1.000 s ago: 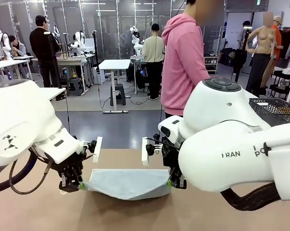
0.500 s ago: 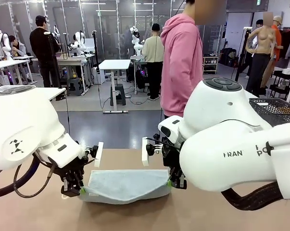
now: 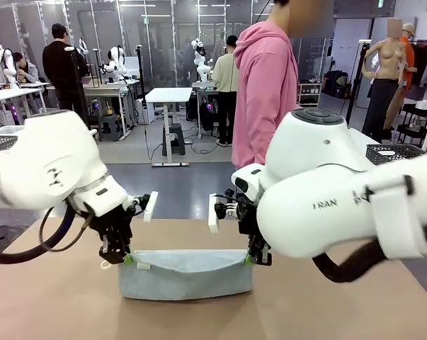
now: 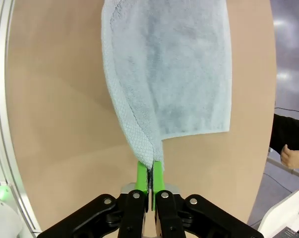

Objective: Fold the towels and place them in the basket.
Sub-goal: When a person lays out a Towel with hook on the table, fold it in half twice.

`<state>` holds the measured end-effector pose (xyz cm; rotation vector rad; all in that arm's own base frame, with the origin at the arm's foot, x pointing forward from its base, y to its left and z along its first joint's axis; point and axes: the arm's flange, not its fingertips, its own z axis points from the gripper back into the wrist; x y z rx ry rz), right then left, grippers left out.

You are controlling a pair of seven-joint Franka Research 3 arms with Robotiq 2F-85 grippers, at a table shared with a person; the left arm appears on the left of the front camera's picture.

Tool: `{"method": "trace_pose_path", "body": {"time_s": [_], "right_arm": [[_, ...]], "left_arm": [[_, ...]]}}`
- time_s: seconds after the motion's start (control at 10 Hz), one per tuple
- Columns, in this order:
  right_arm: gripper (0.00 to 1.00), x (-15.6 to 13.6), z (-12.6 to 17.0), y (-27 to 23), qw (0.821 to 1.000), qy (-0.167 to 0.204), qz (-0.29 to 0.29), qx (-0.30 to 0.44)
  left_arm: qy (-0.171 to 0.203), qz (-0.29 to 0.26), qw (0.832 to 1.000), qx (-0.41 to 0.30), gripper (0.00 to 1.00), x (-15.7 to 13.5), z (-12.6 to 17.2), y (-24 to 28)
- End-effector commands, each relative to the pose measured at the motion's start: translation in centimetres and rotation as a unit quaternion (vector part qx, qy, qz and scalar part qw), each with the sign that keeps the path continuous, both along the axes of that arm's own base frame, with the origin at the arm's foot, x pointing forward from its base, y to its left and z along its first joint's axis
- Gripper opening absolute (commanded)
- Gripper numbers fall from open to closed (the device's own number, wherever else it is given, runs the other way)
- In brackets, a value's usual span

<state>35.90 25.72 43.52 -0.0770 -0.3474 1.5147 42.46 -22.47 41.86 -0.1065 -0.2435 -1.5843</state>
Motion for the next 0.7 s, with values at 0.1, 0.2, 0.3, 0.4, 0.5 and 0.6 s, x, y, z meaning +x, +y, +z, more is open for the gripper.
{"method": "trace_pose_path", "body": {"time_s": [0.1, 0.2, 0.3, 0.4, 0.5, 0.6], "right_arm": [[0.05, 5.9, 0.2, 0.6, 1.0, 0.017, 0.0, -0.021], [0.05, 7.7, 0.0, 0.6, 0.999, 0.03, -0.002, -0.025], [0.05, 9.6, -0.4, 0.6, 0.999, 0.041, -0.002, -0.023], [0.05, 11.6, -1.1, 0.5, 0.998, 0.054, -0.002, -0.024], [0.05, 14.2, -1.9, 0.3, 0.997, 0.068, -0.005, -0.031], [0.05, 15.9, -2.7, 0.3, 0.996, 0.076, -0.004, -0.035]], "left_arm": [[0.031, -0.009, 0.999, 0.006, 0.09, 5.9, 0.0, -0.9], [0.038, -0.015, 0.999, 0.007, 0.09, 7.4, -0.1, -0.9], [0.048, -0.015, 0.999, 0.009, 0.09, 8.9, -0.3, -1.0], [0.056, -0.017, 0.998, 0.008, 0.09, 10.5, -0.7, -0.9], [0.059, -0.02, 0.998, 0.006, 0.09, 12.5, -1.0, -0.6], [0.07, -0.018, 0.997, 0.004, 0.09, 13.8, -1.4, -0.5]]}}
